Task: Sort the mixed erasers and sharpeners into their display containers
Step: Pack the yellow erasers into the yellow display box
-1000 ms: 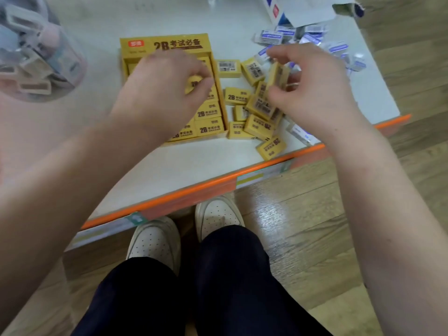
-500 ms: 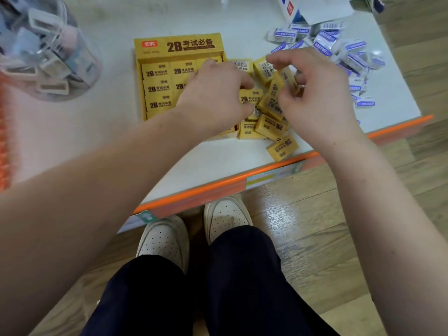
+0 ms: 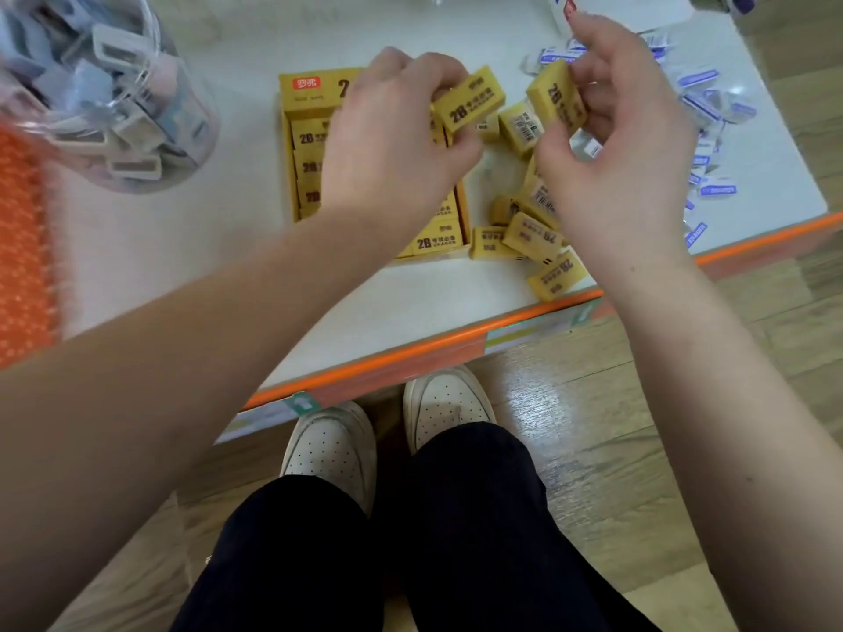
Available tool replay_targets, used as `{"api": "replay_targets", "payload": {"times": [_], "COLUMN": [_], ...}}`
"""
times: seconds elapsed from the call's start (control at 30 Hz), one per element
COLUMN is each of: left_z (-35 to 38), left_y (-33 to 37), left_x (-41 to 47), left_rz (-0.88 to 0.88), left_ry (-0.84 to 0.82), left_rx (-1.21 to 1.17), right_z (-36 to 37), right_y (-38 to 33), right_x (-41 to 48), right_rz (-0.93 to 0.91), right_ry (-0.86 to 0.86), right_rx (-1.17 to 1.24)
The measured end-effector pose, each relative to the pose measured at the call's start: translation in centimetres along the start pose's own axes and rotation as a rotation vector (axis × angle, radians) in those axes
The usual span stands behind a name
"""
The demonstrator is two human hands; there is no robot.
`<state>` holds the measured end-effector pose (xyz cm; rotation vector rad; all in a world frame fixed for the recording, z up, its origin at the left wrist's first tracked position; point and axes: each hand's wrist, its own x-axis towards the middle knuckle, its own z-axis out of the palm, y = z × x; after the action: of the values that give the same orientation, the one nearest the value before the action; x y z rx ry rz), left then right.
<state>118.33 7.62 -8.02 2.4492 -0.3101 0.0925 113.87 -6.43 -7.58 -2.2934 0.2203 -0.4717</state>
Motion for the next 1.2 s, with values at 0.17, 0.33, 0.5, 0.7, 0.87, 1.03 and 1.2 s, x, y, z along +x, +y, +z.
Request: {"api": "replay_targets", "payload": {"times": [0.17, 0.33, 0.5, 0.7, 0.87, 1.03, 1.2], "left_z": [-2.9, -3.8, -4.1, -4.2, -3.0, -2.6, -2.5], "left_y": [-4.7, -6.4, -7.5, -8.1, -8.1, -7.9, -7.9], "left_x": [-0.3, -0.5, -0.8, -1.4, -2.2, -2.2, -2.2], "left_rz": [-0.09, -0.081, -0.116, -0.159, -0.207, -0.306, -0.211], "left_ry": [-0.015, -0.059, -0.009, 0.059, 0.176, 0.254, 0.237], "left_rx": [0.131, 0.283, 0.309, 0.256, 0.165, 0.061, 0.171], "right_z": [1.8, 5.8, 8.4, 8.6, 8.9, 8.6, 8.6], "right_y": [-1.2, -2.7, -2.4, -2.3, -2.3, -2.6, -2.4], "right_x": [0.3, 1.5, 1.6, 1.5, 1.5, 1.7, 1.8], "right_rz": [-0.087, -0.253, -0.257, -0.151, -0.141, -0.061, -0.038], "right_ry": [-0.227, -0.479, -0.355, -0.28, -0.26, -0.245, -0.242], "right_rx": [-0.029, -0.239, -0.209, -0.196, -0.211, -0.154, -0.162]}}
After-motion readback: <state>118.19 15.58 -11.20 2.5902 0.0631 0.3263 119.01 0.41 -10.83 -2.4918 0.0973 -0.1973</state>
